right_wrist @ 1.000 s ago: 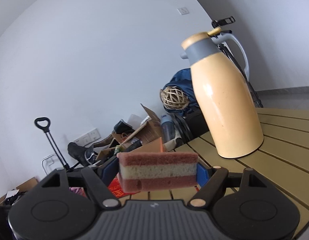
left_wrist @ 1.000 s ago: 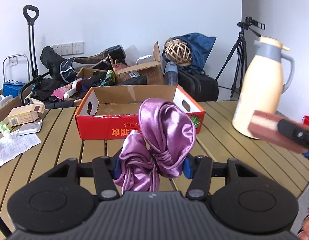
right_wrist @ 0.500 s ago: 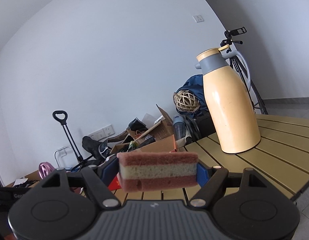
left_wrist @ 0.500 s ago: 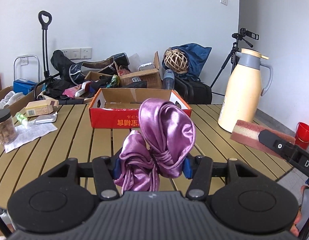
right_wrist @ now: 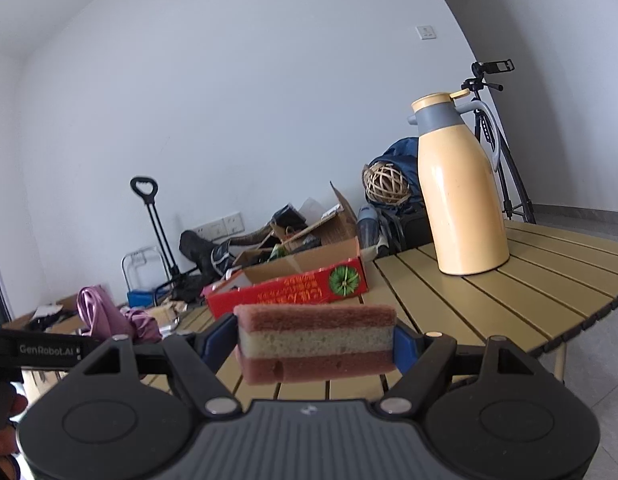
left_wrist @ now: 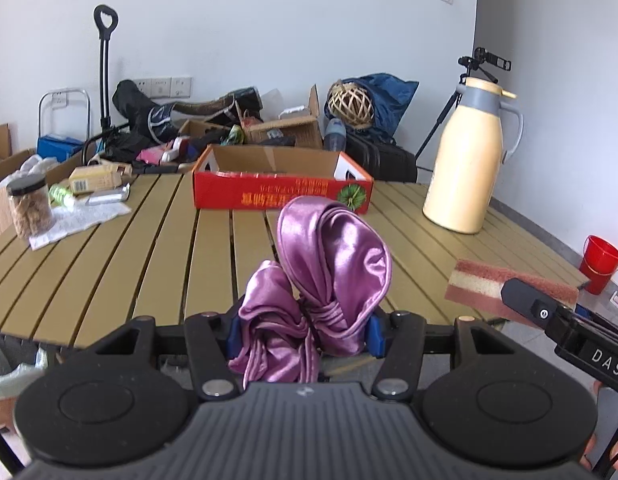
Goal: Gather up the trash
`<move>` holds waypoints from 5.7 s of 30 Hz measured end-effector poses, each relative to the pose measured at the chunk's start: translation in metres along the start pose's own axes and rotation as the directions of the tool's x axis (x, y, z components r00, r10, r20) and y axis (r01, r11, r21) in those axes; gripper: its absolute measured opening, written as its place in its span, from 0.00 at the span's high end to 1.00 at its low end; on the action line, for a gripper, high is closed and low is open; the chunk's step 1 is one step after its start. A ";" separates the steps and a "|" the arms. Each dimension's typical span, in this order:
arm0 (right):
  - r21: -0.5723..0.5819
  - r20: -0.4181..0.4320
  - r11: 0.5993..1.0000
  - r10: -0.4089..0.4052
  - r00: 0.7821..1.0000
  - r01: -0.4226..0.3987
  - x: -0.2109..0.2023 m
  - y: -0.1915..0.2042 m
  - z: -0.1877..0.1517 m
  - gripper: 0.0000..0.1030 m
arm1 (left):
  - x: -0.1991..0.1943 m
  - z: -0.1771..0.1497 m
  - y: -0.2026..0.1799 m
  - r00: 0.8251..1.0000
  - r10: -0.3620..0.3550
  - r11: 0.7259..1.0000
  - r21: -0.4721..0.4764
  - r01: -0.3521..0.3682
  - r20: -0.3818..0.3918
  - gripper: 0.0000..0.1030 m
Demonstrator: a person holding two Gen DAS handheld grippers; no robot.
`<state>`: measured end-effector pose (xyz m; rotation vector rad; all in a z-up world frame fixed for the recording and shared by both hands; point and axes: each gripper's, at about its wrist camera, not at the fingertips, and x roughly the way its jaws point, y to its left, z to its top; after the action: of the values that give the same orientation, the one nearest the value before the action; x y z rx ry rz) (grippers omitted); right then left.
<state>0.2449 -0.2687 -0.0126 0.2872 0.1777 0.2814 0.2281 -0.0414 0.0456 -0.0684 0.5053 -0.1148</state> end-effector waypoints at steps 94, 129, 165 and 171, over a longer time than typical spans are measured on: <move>-0.147 -0.755 0.989 -0.116 0.645 0.006 0.171 0.045 -0.203 0.10 | 0.120 -0.209 0.112 0.766 0.101 0.958 -0.147 -0.248 -0.634 0.46; 0.001 -0.595 0.964 -0.213 0.775 0.266 0.102 -0.064 -0.097 0.00 | 0.182 -0.157 0.011 0.835 0.030 0.997 -0.049 -0.068 -0.550 0.46; -0.022 -0.522 0.986 -0.153 0.839 0.166 0.073 -0.029 -0.080 0.00 | 0.108 -0.115 0.007 0.947 0.076 0.995 -0.038 -0.093 -0.312 0.00; -0.077 -0.434 0.994 -0.107 0.895 0.081 0.010 0.006 -0.054 0.00 | 0.017 -0.099 0.019 0.981 0.094 0.995 -0.008 -0.096 -0.171 0.00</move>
<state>0.2409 -0.2462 -0.0632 0.1532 0.6274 0.2510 0.1966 -0.0282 -0.0506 -0.0500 0.6792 -0.0230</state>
